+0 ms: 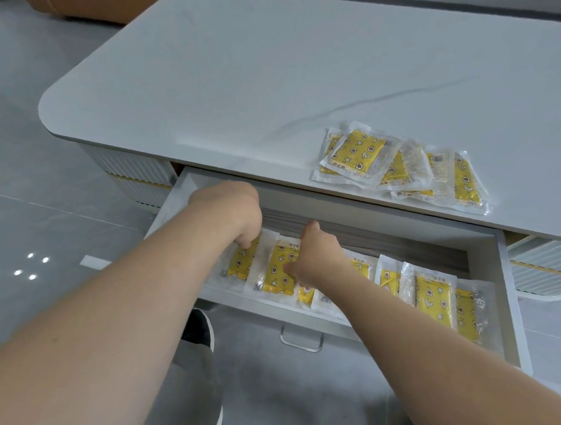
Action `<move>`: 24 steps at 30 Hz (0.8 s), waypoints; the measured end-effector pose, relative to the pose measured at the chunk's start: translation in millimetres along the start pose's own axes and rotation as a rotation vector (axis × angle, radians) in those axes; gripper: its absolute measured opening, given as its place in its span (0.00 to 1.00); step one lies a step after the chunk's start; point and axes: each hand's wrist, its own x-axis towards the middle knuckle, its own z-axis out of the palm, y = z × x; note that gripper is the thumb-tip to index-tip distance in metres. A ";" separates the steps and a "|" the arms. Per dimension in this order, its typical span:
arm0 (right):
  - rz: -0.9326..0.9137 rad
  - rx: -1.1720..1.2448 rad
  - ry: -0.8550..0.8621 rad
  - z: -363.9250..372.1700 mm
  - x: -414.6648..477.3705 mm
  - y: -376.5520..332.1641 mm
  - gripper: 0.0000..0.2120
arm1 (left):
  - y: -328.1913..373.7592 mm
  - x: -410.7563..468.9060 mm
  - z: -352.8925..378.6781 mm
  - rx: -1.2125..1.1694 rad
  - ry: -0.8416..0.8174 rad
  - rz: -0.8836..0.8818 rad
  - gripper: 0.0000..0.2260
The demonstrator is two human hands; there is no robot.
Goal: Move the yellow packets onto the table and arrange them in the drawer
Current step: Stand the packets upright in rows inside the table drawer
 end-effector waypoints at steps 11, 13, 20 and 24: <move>-0.050 -0.291 0.065 -11.2 -13.7 5.4 0.34 | 12.4 -35.1 -11.5 -0.355 0.357 0.137 0.10; -0.085 -0.278 0.088 -26.3 -20.0 5.4 0.28 | 19.4 -40.6 -15.5 -0.443 0.441 0.174 0.06; -0.072 -0.179 0.268 -103.0 -42.5 30.2 0.13 | 52.4 -53.1 -28.2 -0.531 0.679 0.257 0.07; -0.039 -0.063 0.418 -132.7 -48.1 45.0 0.18 | 80.2 -48.7 -30.8 -0.549 0.758 0.314 0.11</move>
